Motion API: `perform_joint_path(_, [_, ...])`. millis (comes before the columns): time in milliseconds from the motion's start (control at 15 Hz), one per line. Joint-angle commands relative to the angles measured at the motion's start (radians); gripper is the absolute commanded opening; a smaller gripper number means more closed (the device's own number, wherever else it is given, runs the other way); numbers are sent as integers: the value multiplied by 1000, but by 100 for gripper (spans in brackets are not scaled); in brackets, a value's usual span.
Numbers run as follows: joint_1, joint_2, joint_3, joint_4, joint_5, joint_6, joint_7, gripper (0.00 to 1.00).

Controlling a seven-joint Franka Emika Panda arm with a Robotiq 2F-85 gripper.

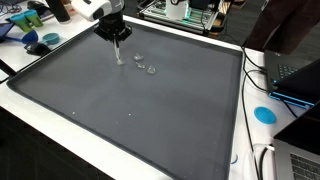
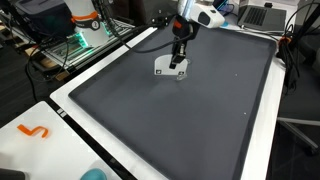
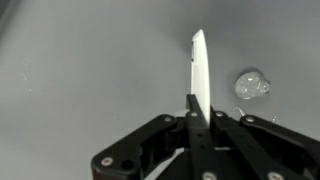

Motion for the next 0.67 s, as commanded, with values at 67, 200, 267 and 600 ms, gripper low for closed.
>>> perform_joint_path(67, [15, -67, 18, 2, -3, -52, 20, 1])
perform_joint_path(200, [22, -90, 25, 6, -9, -60, 20, 1])
perform_joint_path(267, [22, -96, 33, 15, 1, -74, 9, 1])
perform_joint_path(600, [36, -116, 49, 30, 8, -114, 15, 1])
